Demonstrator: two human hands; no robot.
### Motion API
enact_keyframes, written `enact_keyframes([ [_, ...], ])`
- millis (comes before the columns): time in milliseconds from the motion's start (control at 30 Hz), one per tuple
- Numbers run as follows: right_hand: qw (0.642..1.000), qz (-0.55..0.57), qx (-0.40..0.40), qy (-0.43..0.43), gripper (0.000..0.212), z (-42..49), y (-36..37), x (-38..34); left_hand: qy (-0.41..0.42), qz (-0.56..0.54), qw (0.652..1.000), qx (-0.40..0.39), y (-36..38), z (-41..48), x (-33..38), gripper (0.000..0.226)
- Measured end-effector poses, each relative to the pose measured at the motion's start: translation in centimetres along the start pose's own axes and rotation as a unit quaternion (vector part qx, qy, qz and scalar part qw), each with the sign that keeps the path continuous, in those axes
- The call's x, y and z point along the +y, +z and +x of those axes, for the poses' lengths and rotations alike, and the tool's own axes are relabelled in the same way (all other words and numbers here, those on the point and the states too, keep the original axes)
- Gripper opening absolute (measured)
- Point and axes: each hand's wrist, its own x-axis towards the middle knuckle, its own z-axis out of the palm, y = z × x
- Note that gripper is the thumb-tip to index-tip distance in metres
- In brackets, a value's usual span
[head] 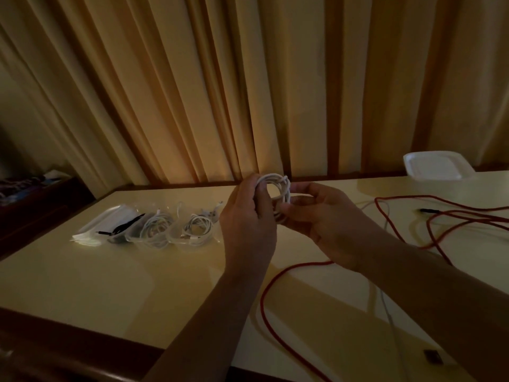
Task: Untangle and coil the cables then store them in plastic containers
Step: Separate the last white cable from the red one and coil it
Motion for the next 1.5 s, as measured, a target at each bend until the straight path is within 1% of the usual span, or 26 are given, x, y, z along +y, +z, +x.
enact_keyframes([
  [100, 1.000, 0.003, 0.007, 0.025, 0.037, 0.3, -0.5, 0.0, -0.075, -0.076, 0.992, -0.070, -0.2, -0.1, 0.0, 0.021],
  [133, 0.999, 0.014, 0.011, 0.034, 0.038, 0.4, -0.7, 0.0, -0.085, -0.092, 0.988, -0.089, -0.3, 0.0, -0.2, 0.020],
  [233, 0.998, 0.001, 0.018, 0.064, 0.037, 0.5, -1.3, -0.3, -0.106, -0.123, 0.977, -0.136, -0.4, 0.3, -1.1, 0.020],
  [300, 0.997, 0.031, 0.016, 0.072, 0.039, 0.6, -1.5, -0.4, -0.152, -0.188, 0.956, -0.169, -0.3, 0.5, -1.4, 0.019],
  [367, 0.995, 0.058, 0.011, 0.075, 0.044, 0.7, -1.6, -0.5, -0.205, -0.265, 0.924, -0.187, -0.4, 0.6, -1.3, 0.019],
  [400, 0.995, 0.067, 0.010, 0.076, 0.047, 0.7, -1.6, -0.5, -0.220, -0.289, 0.912, -0.191, -0.5, 0.7, -1.2, 0.019],
  [567, 0.988, 0.142, -0.006, 0.064, 0.058, 0.9, -1.8, -0.4, -0.215, -0.337, 0.887, -0.232, -0.9, 0.9, -1.4, 0.022],
  [667, 0.982, 0.177, -0.005, 0.064, 0.058, 0.8, -1.9, -0.4, -0.222, -0.370, 0.868, -0.245, -1.0, 1.0, -1.5, 0.026],
  [800, 0.984, 0.166, 0.005, 0.060, 0.052, 0.7, -1.7, -0.6, -0.235, -0.396, 0.858, -0.230, -1.1, 1.0, -1.5, 0.023],
  [933, 0.992, 0.108, 0.042, 0.056, 0.054, 1.0, -1.9, -0.8, -0.239, -0.425, 0.842, -0.229, -1.1, 1.0, -1.5, 0.024],
  [1067, 0.998, 0.018, 0.045, 0.051, 0.048, 1.3, -2.4, -1.1, -0.226, -0.417, 0.849, -0.234, -0.8, 0.9, -1.6, 0.025],
  [1167, 0.997, -0.037, 0.053, 0.044, 0.045, 1.5, -2.8, -1.1, -0.202, -0.380, 0.869, -0.243, -0.7, 0.7, -1.8, 0.025],
  [1233, 0.997, -0.059, 0.034, 0.047, 0.040, 1.5, -2.9, -1.1, -0.180, -0.347, 0.885, -0.253, -0.7, 0.6, -1.9, 0.025],
  [1300, 0.996, -0.064, 0.005, 0.059, 0.029, 1.3, -2.9, -1.1, -0.171, -0.324, 0.892, -0.263, -0.6, 0.4, -2.0, 0.025],
  [1333, 0.996, -0.060, -0.005, 0.064, 0.027, 1.2, -2.9, -1.1, -0.174, -0.318, 0.893, -0.266, -0.6, 0.4, -2.1, 0.026],
  [1500, 0.997, -0.030, -0.027, 0.064, 0.030, 0.9, -2.8, -1.1, -0.182, -0.317, 0.890, -0.272, -0.4, 0.4, -2.4, 0.023],
])
